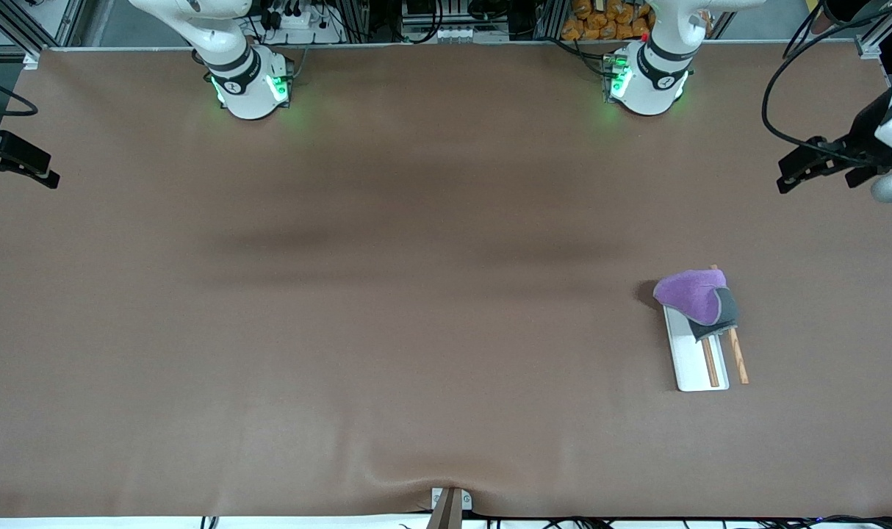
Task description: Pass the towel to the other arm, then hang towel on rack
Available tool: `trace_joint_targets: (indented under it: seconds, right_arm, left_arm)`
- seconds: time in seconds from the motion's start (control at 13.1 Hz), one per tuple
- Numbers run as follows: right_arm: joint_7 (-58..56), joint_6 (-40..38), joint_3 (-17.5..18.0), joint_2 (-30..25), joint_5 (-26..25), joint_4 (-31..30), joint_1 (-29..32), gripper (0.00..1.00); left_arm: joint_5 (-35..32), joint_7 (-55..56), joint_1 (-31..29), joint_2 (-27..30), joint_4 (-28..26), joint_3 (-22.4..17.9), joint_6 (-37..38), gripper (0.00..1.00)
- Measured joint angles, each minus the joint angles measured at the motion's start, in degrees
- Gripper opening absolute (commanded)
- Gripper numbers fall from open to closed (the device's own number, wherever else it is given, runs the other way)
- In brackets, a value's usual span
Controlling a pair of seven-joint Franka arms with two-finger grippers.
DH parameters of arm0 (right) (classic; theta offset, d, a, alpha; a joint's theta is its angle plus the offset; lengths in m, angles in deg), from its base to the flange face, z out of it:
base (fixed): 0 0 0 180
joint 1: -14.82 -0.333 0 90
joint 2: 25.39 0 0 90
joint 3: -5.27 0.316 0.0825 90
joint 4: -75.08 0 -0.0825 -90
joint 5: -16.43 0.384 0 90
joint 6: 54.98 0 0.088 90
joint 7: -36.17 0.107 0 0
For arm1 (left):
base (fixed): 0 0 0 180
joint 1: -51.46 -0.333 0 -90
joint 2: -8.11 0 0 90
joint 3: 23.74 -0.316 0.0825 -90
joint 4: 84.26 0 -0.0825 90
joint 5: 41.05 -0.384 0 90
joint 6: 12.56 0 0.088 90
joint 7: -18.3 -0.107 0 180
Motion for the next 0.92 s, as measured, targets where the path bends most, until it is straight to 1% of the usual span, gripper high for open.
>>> trace_joint_targets:
  seconds: [0.46, 0.92]
  right_arm:
    - [0.0, 0.1, -0.1, 0.0, 0.0, 0.2, 0.0, 1.00]
    - [0.0, 0.1, -0.2, 0.0, 0.0, 0.2, 0.0, 1.00]
  left_arm:
    - [0.1, 0.0, 0.1, 0.1, -1.4, 0.0, -0.2, 1.00]
    - [0.1, -0.3, -0.1, 0.1, -1.4, -0.2, 0.2, 1.00]
